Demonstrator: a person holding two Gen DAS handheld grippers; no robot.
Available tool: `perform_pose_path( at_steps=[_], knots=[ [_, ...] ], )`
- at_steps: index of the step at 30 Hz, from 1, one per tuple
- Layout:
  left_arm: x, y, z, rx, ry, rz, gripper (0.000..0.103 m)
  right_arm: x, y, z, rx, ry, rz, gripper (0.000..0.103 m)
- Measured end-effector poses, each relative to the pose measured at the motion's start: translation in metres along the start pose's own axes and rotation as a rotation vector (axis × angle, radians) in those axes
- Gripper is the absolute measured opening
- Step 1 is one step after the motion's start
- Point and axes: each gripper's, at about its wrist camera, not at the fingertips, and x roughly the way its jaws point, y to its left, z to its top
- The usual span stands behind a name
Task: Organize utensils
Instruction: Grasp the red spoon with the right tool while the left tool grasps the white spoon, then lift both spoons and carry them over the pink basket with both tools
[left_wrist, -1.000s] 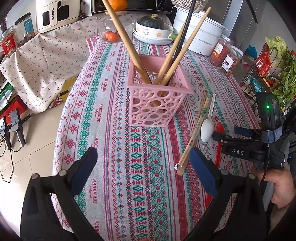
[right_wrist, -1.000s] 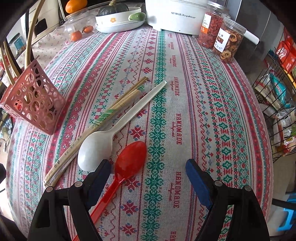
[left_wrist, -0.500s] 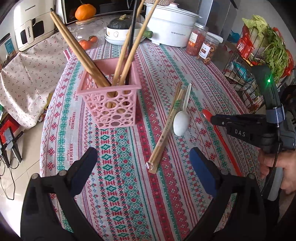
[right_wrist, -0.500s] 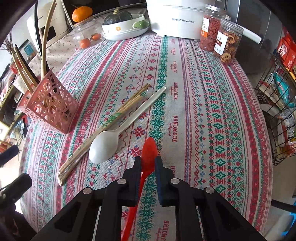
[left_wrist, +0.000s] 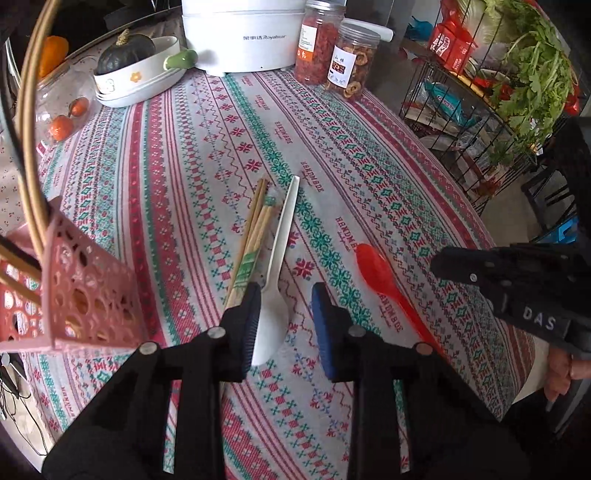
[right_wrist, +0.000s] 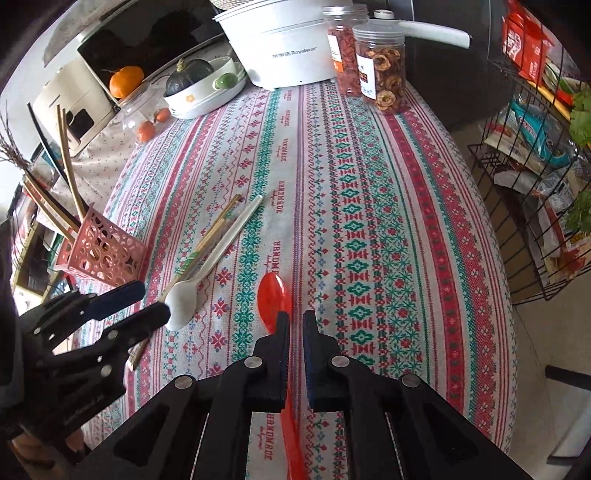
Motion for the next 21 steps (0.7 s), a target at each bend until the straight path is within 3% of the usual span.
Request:
perform_pose_path(
  at_steps=[2, 6, 9, 19, 20, 21],
  knots=[
    [0.017, 0.003, 0.012, -0.013, 0.023, -0.007, 0.027, 0.001, -0.01, 0.003, 0.027, 0.023, 0.0, 0.011],
    [0.042, 0.007, 0.024, -0.046, 0.078, -0.033, 0.027, -0.007, -0.021, 0.007, 0.053, 0.019, 0.033, 0.031],
    [0.046, 0.005, 0.033, -0.04, 0.066, -0.017, 0.027, -0.015, -0.023, 0.013, 0.039, -0.005, 0.048, 0.041],
    [0.064, -0.013, 0.063, 0.001, 0.08, 0.078, 0.026, -0.017, -0.033, 0.025, 0.059, -0.023, 0.023, 0.049],
    [0.065, -0.016, 0.064, 0.008, 0.081, 0.089, 0.024, -0.016, -0.034, 0.025, 0.061, -0.018, 0.021, 0.05],
    [0.066, -0.019, 0.064, 0.013, 0.081, 0.087, 0.014, -0.015, -0.034, 0.025, 0.061, -0.014, 0.019, 0.05]
  ],
)
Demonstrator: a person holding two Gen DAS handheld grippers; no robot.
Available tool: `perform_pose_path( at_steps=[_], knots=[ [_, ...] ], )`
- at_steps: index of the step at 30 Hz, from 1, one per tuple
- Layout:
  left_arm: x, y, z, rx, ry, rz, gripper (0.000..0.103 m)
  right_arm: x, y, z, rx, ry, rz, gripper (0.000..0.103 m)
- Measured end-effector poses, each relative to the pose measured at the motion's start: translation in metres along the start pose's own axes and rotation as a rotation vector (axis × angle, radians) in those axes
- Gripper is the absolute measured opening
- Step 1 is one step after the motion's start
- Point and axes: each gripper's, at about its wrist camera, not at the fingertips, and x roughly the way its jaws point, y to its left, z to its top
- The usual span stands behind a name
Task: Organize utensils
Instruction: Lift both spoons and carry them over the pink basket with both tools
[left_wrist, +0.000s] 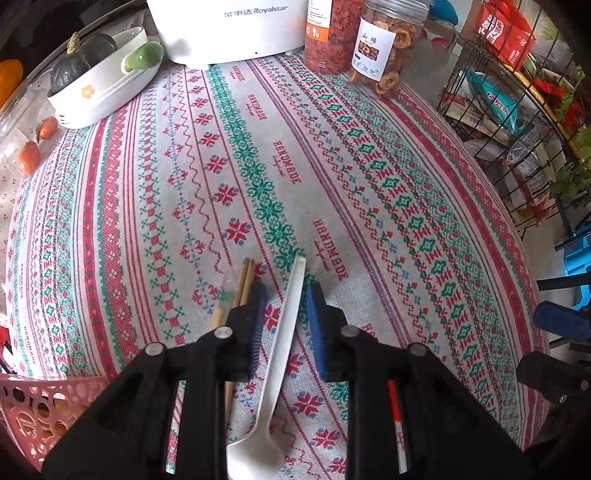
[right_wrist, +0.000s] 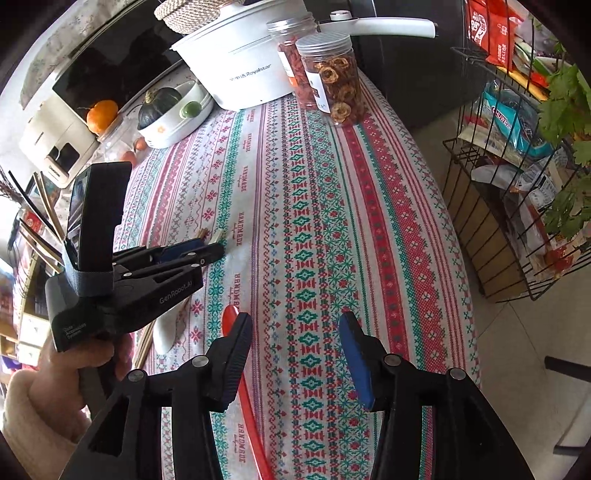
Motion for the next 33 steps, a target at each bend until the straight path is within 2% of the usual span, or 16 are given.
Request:
perform_pose_path(
  at_steps=[3, 5, 9, 15, 20, 23, 25, 26, 29, 31, 33],
  knots=[
    [0.0, -0.011, -0.002, 0.066, 0.005, 0.049, 0.01, 0.003, 0.002, -0.003, -0.012, 0.011, -0.006, 0.056],
    [-0.003, -0.011, -0.003, 0.062, 0.004, 0.069, 0.01, 0.006, 0.006, -0.006, -0.034, 0.025, -0.013, 0.059],
    [-0.032, 0.0, -0.02, 0.019, -0.057, 0.033, 0.01, 0.012, 0.015, -0.01, -0.075, 0.045, -0.022, 0.064],
    [-0.094, 0.016, -0.069, 0.032, -0.175, -0.037, 0.01, 0.02, 0.022, -0.008, -0.079, 0.055, -0.022, 0.07],
    [-0.142, 0.029, -0.105, 0.048, -0.289, -0.078, 0.01, 0.032, 0.033, -0.008, -0.095, 0.085, -0.017, 0.071],
    [-0.16, 0.042, -0.126, 0.014, -0.373, -0.1, 0.01, 0.042, 0.038, -0.011, -0.095, 0.104, -0.002, 0.071],
    [-0.165, 0.053, -0.129, -0.038, -0.376, -0.141, 0.01, 0.051, 0.045, -0.015, -0.117, 0.122, 0.002, 0.071],
    [-0.169, 0.056, -0.129, -0.046, -0.389, -0.164, 0.01, 0.056, 0.049, -0.017, -0.136, 0.132, -0.004, 0.071],
    [-0.18, 0.059, -0.135, -0.034, -0.439, -0.153, 0.01, 0.066, 0.068, -0.021, -0.229, 0.116, -0.079, 0.072],
    [-0.181, 0.069, -0.138, -0.059, -0.439, -0.176, 0.01, 0.072, 0.083, -0.023, -0.3, 0.109, -0.129, 0.067],
    [-0.183, 0.078, -0.141, -0.088, -0.443, -0.188, 0.01, 0.077, 0.098, -0.027, -0.374, 0.092, -0.191, 0.056]
  ],
)
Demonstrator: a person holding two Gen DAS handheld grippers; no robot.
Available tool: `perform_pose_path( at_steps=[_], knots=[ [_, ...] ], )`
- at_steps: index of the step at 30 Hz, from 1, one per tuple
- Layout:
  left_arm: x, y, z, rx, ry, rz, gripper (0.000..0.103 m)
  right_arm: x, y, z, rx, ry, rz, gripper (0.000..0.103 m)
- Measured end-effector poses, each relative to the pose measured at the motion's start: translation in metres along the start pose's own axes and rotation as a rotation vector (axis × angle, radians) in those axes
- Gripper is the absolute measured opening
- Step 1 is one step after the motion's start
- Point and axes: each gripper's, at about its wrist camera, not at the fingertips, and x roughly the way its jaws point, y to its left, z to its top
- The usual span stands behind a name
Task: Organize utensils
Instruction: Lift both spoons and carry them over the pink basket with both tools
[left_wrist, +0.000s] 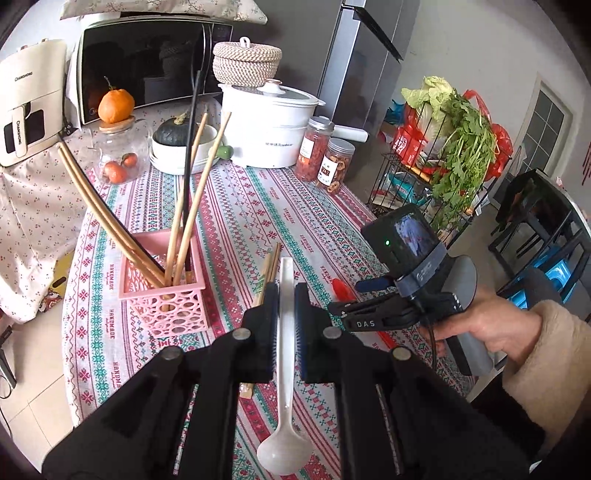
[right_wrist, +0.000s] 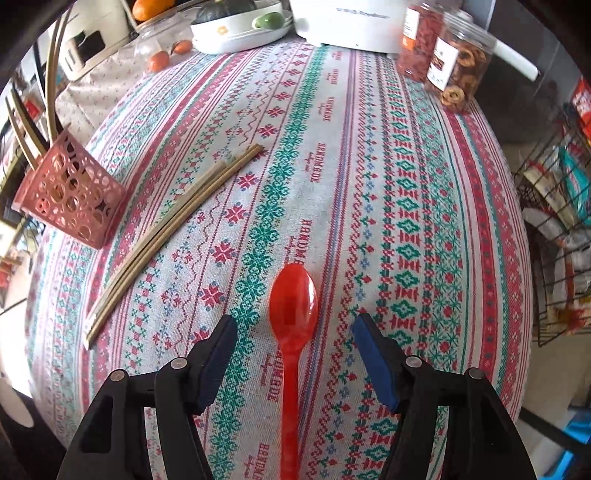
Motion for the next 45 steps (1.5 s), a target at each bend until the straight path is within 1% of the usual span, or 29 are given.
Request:
perform_pose_path(
  at_steps=[1, 2, 3, 6, 9, 11, 13, 16, 20, 23, 24, 26, 30, 34, 40, 43, 45],
  knots=[
    [-0.005, 0.004, -0.002, -0.011, -0.005, 0.001, 0.01, -0.001, 0.006, 0.001, -0.018, -0.009, 0.015, 0.05],
    [-0.009, 0.008, -0.003, -0.022, -0.011, 0.002, 0.01, -0.002, 0.01, 0.002, -0.026, -0.004, 0.032, 0.032],
    [-0.013, 0.012, -0.004, -0.034, -0.018, 0.003, 0.01, -0.002, 0.014, 0.003, -0.033, 0.002, 0.039, 0.027],
    [-0.026, 0.021, -0.007, -0.06, -0.039, 0.009, 0.01, -0.002, 0.023, 0.002, -0.055, -0.007, 0.019, 0.027],
    [-0.036, 0.03, -0.008, -0.082, -0.072, 0.026, 0.01, -0.005, 0.022, 0.0, -0.032, -0.022, 0.04, 0.027],
    [-0.044, 0.037, -0.008, -0.104, -0.1, 0.041, 0.01, -0.013, 0.024, -0.001, -0.015, -0.058, 0.055, 0.027],
    [-0.054, 0.043, -0.004, -0.126, -0.143, 0.056, 0.01, -0.03, 0.023, -0.003, 0.004, -0.112, 0.086, 0.027],
    [-0.071, 0.052, 0.004, -0.151, -0.244, 0.092, 0.01, -0.06, 0.026, -0.005, 0.036, -0.21, 0.144, 0.027],
    [-0.087, 0.06, 0.016, -0.165, -0.41, 0.154, 0.01, -0.093, 0.033, -0.007, 0.055, -0.349, 0.2, 0.027],
    [-0.086, 0.059, 0.026, -0.152, -0.534, 0.174, 0.01, -0.109, 0.033, -0.003, 0.063, -0.44, 0.227, 0.027],
    [-0.083, 0.057, 0.03, -0.139, -0.566, 0.191, 0.01, -0.113, 0.034, -0.001, 0.066, -0.466, 0.231, 0.027],
    [-0.075, 0.054, 0.039, -0.117, -0.604, 0.218, 0.01, -0.122, 0.034, 0.001, 0.079, -0.51, 0.237, 0.027],
    [-0.05, 0.052, 0.05, -0.091, -0.622, 0.249, 0.01, -0.133, 0.031, 0.005, 0.099, -0.569, 0.253, 0.027],
    [-0.023, 0.055, 0.048, -0.092, -0.62, 0.286, 0.01, -0.135, 0.027, 0.008, 0.096, -0.586, 0.254, 0.027],
    [0.004, 0.067, 0.044, -0.12, -0.562, 0.327, 0.01, -0.13, 0.022, 0.012, 0.099, -0.587, 0.253, 0.027],
    [0.011, 0.068, 0.042, -0.11, -0.536, 0.331, 0.01, -0.13, 0.019, 0.013, 0.108, -0.594, 0.26, 0.027],
    [0.013, 0.069, 0.041, -0.125, -0.508, 0.32, 0.01, -0.131, 0.019, 0.014, 0.109, -0.601, 0.264, 0.027]
  ],
)
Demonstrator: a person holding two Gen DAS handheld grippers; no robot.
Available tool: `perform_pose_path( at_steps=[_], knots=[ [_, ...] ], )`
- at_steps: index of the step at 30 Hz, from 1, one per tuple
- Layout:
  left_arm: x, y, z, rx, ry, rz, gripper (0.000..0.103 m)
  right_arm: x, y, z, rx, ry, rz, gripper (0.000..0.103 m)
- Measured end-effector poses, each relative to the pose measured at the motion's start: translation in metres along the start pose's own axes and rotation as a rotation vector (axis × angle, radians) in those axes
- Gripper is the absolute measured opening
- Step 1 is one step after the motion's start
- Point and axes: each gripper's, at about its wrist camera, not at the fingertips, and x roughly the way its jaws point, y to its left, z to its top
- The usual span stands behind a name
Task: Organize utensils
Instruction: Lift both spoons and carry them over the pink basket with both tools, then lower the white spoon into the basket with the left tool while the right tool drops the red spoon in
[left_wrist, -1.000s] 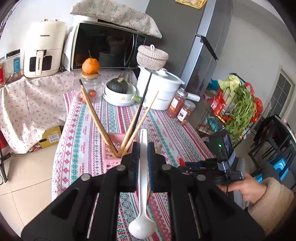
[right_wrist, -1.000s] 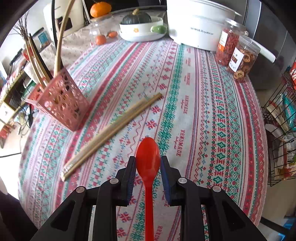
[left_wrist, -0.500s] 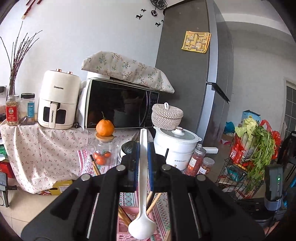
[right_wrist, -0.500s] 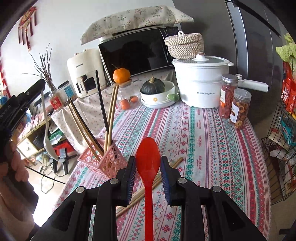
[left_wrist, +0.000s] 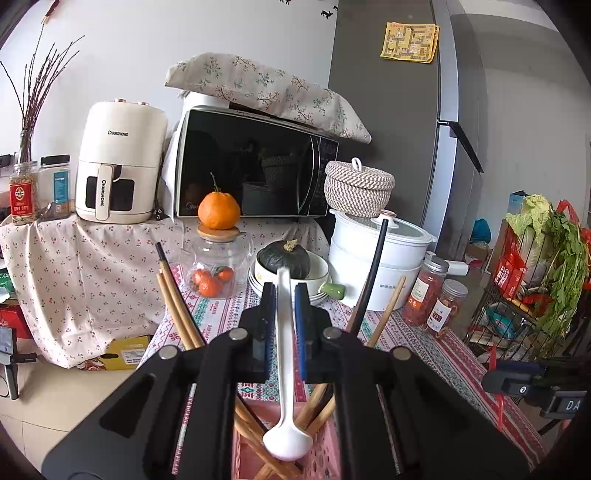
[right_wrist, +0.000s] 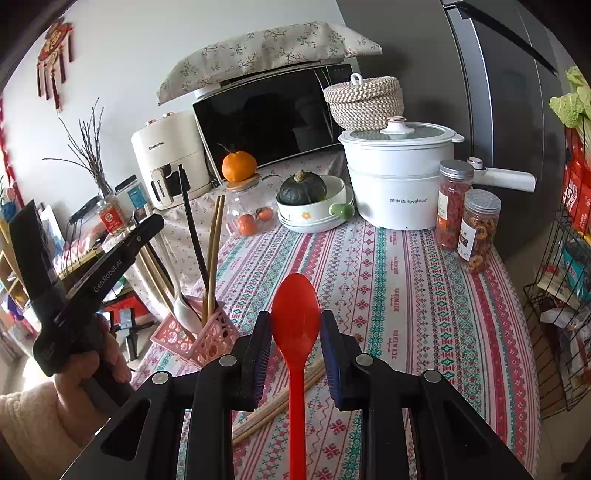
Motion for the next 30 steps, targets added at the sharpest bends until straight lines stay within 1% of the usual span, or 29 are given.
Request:
perform_pose_path(
  at_steps=[1, 2, 3, 4, 6, 8, 9, 10, 12, 13, 15, 17, 18, 19, 21, 23, 25, 26, 27, 30],
  knots=[
    [0.001, 0.0, 0.0, -0.008, 0.018, -0.004, 0.01, 0.0, 0.001, 0.0, 0.002, -0.002, 0.004, 0.027],
    [0.0, -0.001, 0.0, -0.011, 0.033, -0.008, 0.014, -0.001, 0.002, 0.001, 0.004, -0.006, 0.007, 0.027],
    [0.0, -0.002, 0.001, -0.009, 0.051, -0.009, 0.021, -0.002, 0.004, 0.002, 0.005, -0.013, 0.011, 0.027],
    [-0.004, -0.002, 0.002, -0.005, 0.064, -0.011, 0.026, -0.004, 0.005, 0.003, 0.006, -0.02, 0.015, 0.027],
    [-0.014, -0.002, 0.007, 0.005, 0.073, -0.013, 0.043, -0.007, 0.009, 0.005, 0.014, -0.042, 0.022, 0.027],
    [-0.024, -0.001, 0.013, 0.01, 0.096, -0.007, 0.048, -0.011, 0.011, 0.009, 0.032, -0.066, 0.029, 0.027],
    [-0.029, 0.002, 0.016, 0.003, 0.114, -0.005, 0.054, -0.014, 0.012, 0.011, 0.044, -0.079, 0.034, 0.027],
    [-0.033, 0.005, 0.019, -0.011, 0.138, -0.002, 0.057, -0.016, 0.014, 0.013, 0.057, -0.093, 0.043, 0.027],
    [-0.039, 0.014, 0.023, -0.051, 0.199, 0.006, 0.068, -0.021, 0.018, 0.018, 0.081, -0.124, 0.052, 0.027],
    [-0.041, 0.018, 0.024, -0.067, 0.242, 0.004, 0.071, -0.023, 0.021, 0.02, 0.091, -0.139, 0.056, 0.027],
    [-0.045, 0.027, 0.021, -0.078, 0.333, 0.019, 0.081, -0.027, 0.03, 0.025, 0.099, -0.176, 0.058, 0.027],
    [-0.048, 0.037, 0.013, -0.076, 0.403, 0.041, 0.082, -0.031, 0.041, 0.03, 0.102, -0.223, 0.054, 0.027],
    [-0.05, 0.044, 0.009, -0.084, 0.423, 0.056, 0.083, -0.033, 0.047, 0.033, 0.106, -0.248, 0.051, 0.027],
    [-0.052, 0.053, 0.005, -0.105, 0.434, 0.077, 0.083, -0.034, 0.053, 0.035, 0.113, -0.272, 0.051, 0.027],
    [-0.054, 0.075, -0.002, -0.186, 0.462, 0.118, 0.083, -0.035, 0.065, 0.039, 0.138, -0.324, 0.042, 0.027],
    [-0.054, 0.096, -0.007, -0.253, 0.492, 0.141, 0.083, -0.033, 0.076, 0.042, 0.17, -0.379, 0.039, 0.027],
    [-0.053, 0.112, -0.013, -0.266, 0.502, 0.196, 0.083, -0.028, 0.089, 0.044, 0.186, -0.428, 0.037, 0.027],
    [-0.051, 0.119, -0.017, -0.269, 0.52, 0.221, 0.083, -0.026, 0.096, 0.045, 0.185, -0.45, 0.029, 0.027],
    [-0.049, 0.126, -0.02, -0.285, 0.54, 0.224, 0.083, -0.021, 0.103, 0.045, 0.181, -0.469, 0.018, 0.027],
    [-0.048, 0.138, -0.027, -0.344, 0.582, 0.185, 0.083, -0.007, 0.121, 0.046, 0.154, -0.505, -0.006, 0.027]
  ],
)
